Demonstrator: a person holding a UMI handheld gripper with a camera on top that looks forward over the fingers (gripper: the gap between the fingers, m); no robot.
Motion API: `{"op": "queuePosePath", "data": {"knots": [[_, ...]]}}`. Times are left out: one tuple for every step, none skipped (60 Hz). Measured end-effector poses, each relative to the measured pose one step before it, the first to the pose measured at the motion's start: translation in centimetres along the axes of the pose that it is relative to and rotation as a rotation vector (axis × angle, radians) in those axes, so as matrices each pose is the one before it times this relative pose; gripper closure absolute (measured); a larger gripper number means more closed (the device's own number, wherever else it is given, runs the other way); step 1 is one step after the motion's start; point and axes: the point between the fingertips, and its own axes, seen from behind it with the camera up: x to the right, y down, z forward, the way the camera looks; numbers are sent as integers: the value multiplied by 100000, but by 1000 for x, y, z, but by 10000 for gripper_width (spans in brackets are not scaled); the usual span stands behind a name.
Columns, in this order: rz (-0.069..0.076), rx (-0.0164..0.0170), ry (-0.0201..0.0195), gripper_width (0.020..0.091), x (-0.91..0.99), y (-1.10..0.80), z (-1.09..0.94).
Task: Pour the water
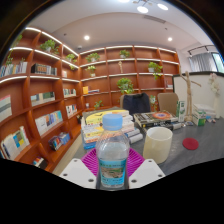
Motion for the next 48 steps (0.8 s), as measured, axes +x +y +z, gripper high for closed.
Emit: {"op": "queuePosePath", "data": {"knots": [[1831, -473, -133, 787, 97, -55, 47], [2229, -421, -141, 786, 82, -79, 47], [2463, -399, -211, 786, 71, -62, 72], [2426, -596, -194, 787, 87, -175, 207], [2781, -209, -401, 788, 3, 100, -109], [2573, -226, -375, 787, 71, -31, 197], [3186, -550, -456, 787, 35, -59, 97], [3387, -511, -535, 787, 5, -108, 96], [3443, -238, -686, 786, -39, -163, 134], [3424, 43, -780, 786, -82, -205, 151], [3523, 133, -891, 786, -73, -219, 179], [3827, 153, -956, 786, -104, -236, 166], [4169, 86, -1014, 785, -129, -207, 153], [4419, 59, -1080, 785, -115, -202, 176], [4376, -3, -958, 785, -395, -322, -20], [4224, 542, -1560, 787, 84, -169, 415], [4483, 573, -1544, 786, -179, -278, 120], [4764, 736, -1568, 786, -167, -309, 140], [5054, 756, -1526, 786, -193, -297, 91], [5258, 623, -1501, 787, -213, -279, 89], [5223, 598, -1572, 788, -232, -261, 106], [4888, 684, -1643, 787, -298, -306, 63], [4475, 778, -1692, 787, -290, -344, 108], [4261, 808, -1535, 787, -242, -307, 74], [4502, 542, -701, 787, -632, -365, -330], [4304, 923, -1216, 787, 57, -255, 200], [4187, 719, -873, 789, -92, -290, 394], [4118, 684, -955, 789, -126, -283, 119], [3895, 566, -979, 789, -160, -259, 167], [3662, 543, -1015, 788, -165, -275, 106], [3576, 480, -930, 789, -167, -227, 75], [3607, 513, -865, 788, -149, -243, 119], [3556, 403, -743, 787, -107, -191, 111], [3431, 641, -301, 786, -275, -145, -104], [3329, 477, -822, 787, -164, -125, 104], [3227, 429, -881, 775, -177, -120, 72], [3216, 473, -1133, 774, -196, -77, 61], [3247, 718, -432, 775, -58, -174, 70], [3162, 438, -332, 774, -101, -478, 258], [2810, 426, -622, 775, -85, -67, 61], [2856, 267, -584, 775, -69, -56, 50], [2757, 395, -537, 776, -77, -86, 22], [2681, 397, -470, 776, -183, -170, -94], [2252, 521, -826, 775, 81, -365, 343], [2544, 560, -954, 776, -161, -126, -17], [2793, 563, -1078, 775, -187, -146, -18], [2969, 733, -1158, 775, -183, -203, 2], [3155, 533, -1094, 775, -148, -153, 15]]}}
